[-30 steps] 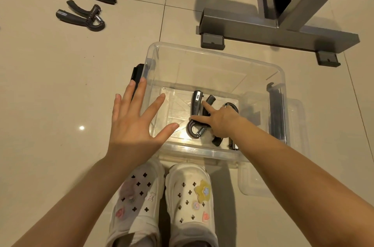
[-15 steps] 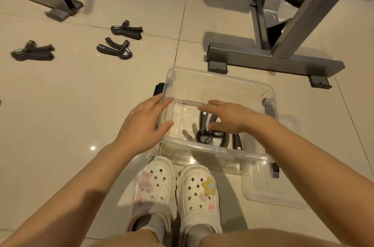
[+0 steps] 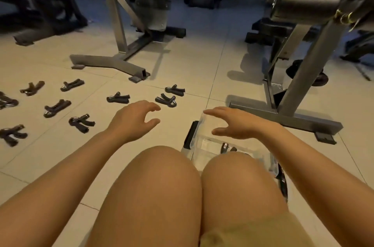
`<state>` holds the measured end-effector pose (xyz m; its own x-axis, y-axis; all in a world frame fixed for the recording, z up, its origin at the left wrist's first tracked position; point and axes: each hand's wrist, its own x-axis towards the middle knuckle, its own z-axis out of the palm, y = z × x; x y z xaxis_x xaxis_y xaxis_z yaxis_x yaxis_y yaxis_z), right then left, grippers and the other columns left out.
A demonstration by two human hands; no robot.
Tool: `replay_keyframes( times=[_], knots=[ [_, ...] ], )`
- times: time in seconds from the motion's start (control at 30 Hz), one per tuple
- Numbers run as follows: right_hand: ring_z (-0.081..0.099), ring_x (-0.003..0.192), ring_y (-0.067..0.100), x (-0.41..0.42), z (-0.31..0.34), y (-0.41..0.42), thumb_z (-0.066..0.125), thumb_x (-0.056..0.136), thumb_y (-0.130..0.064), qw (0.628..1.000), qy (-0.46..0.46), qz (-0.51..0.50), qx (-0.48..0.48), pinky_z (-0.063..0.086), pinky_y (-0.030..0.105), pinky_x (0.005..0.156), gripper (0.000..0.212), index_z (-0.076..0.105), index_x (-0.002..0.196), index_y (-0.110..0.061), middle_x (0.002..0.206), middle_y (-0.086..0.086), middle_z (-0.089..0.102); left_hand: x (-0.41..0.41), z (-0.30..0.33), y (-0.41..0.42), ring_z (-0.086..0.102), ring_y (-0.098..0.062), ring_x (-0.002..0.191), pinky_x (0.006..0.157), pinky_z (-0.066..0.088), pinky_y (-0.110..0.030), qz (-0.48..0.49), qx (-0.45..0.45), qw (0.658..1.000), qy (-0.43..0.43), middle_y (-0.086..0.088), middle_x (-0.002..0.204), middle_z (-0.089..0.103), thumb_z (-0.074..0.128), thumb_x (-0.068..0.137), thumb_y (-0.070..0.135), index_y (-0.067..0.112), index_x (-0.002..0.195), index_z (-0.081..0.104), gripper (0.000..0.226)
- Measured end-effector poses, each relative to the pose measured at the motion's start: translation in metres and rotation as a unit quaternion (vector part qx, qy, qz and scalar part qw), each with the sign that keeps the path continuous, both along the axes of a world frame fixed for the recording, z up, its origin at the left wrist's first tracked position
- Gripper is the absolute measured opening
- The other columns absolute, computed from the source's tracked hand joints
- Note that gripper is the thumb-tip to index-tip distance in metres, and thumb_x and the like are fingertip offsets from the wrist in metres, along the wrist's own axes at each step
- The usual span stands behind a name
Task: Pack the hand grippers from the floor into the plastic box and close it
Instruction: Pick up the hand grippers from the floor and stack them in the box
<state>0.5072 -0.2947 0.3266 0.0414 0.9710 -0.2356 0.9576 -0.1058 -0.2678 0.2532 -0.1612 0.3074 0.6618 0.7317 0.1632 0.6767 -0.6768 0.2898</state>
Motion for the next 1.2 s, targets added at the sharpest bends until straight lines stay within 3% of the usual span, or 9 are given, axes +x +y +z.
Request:
replay_keyframes(
  times=[0.2,0.5,0.63,0.77,0.93,1.03,1.2],
  knots=[
    [0.028,0.139,0.018,-0.031,-0.006,0.009,0.058,0.091,-0.039,1.0,0.001,0.004,0.016,0.029,0.038,0.113,0.067,0.021,0.147,-0.039,0.156,-0.006,0.022,-0.038,0.022,0.011,0.056,-0.013,0.108,0.089,0.05,-0.04,0.045,-0.033,0.997,-0.049,0.007,0.12,0.06,0.063,0.087,0.037,0.034,0.136,0.041,0.053],
    [0.036,0.133,0.017,-0.069,-0.069,0.141,0.057,0.09,-0.042,0.999,0.037,0.01,0.006,0.035,0.039,0.108,0.06,0.03,0.144,-0.036,0.15,-0.007,0.032,-0.104,-0.037,0.111,0.059,-0.008,0.093,0.086,0.05,-0.035,0.105,-0.104,0.986,-0.079,0.011,0.101,0.062,0.066,0.085,0.031,0.03,0.122,0.056,0.039],
    [0.036,0.133,0.015,-0.085,-0.09,0.194,0.057,0.091,-0.039,0.997,0.07,0.008,-0.009,0.032,0.034,0.108,0.057,0.034,0.143,-0.032,0.148,-0.007,0.034,-0.129,-0.063,0.153,0.054,0.005,0.085,0.083,0.047,-0.031,0.13,-0.132,0.98,-0.075,0.015,0.095,0.061,0.066,0.084,0.029,0.028,0.119,0.058,0.036],
    [0.035,0.134,0.014,-0.093,-0.095,0.231,0.058,0.091,-0.037,0.997,0.078,0.002,-0.007,0.029,0.029,0.107,0.056,0.036,0.142,-0.028,0.148,-0.005,0.035,-0.137,-0.077,0.186,0.053,0.006,0.082,0.081,0.045,-0.028,0.149,-0.162,0.97,-0.107,0.014,0.093,0.061,0.067,0.085,0.025,0.029,0.119,0.057,0.036],
    [0.037,0.132,0.015,-0.097,-0.086,0.243,0.058,0.09,-0.039,0.998,0.059,-0.033,-0.009,0.032,0.033,0.108,0.056,0.037,0.141,-0.031,0.148,-0.006,0.035,-0.129,-0.084,0.219,0.059,-0.011,0.094,0.088,0.047,-0.032,0.102,-0.178,0.974,-0.093,0.006,0.099,0.064,0.066,0.085,0.024,0.025,0.122,0.057,0.038],
    [0.036,0.133,0.016,-0.092,-0.074,0.246,0.058,0.089,-0.043,0.997,0.016,-0.075,-0.023,0.033,0.044,0.107,0.058,0.035,0.141,-0.035,0.149,-0.008,0.033,-0.118,-0.077,0.24,0.06,-0.012,0.1,0.09,0.048,-0.037,0.065,-0.166,0.979,-0.104,0.006,0.102,0.065,0.066,0.085,0.026,0.025,0.12,0.058,0.036],
    [0.035,0.134,0.018,-0.079,-0.043,0.257,0.06,0.088,-0.042,0.991,-0.007,-0.136,-0.006,0.032,0.046,0.108,0.06,0.034,0.142,-0.034,0.15,-0.006,0.032,-0.098,-0.059,0.271,0.059,-0.009,0.105,0.091,0.047,-0.036,0.014,-0.144,0.982,-0.123,0.008,0.109,0.066,0.066,0.085,0.028,0.026,0.115,0.062,0.031]
  ],
)
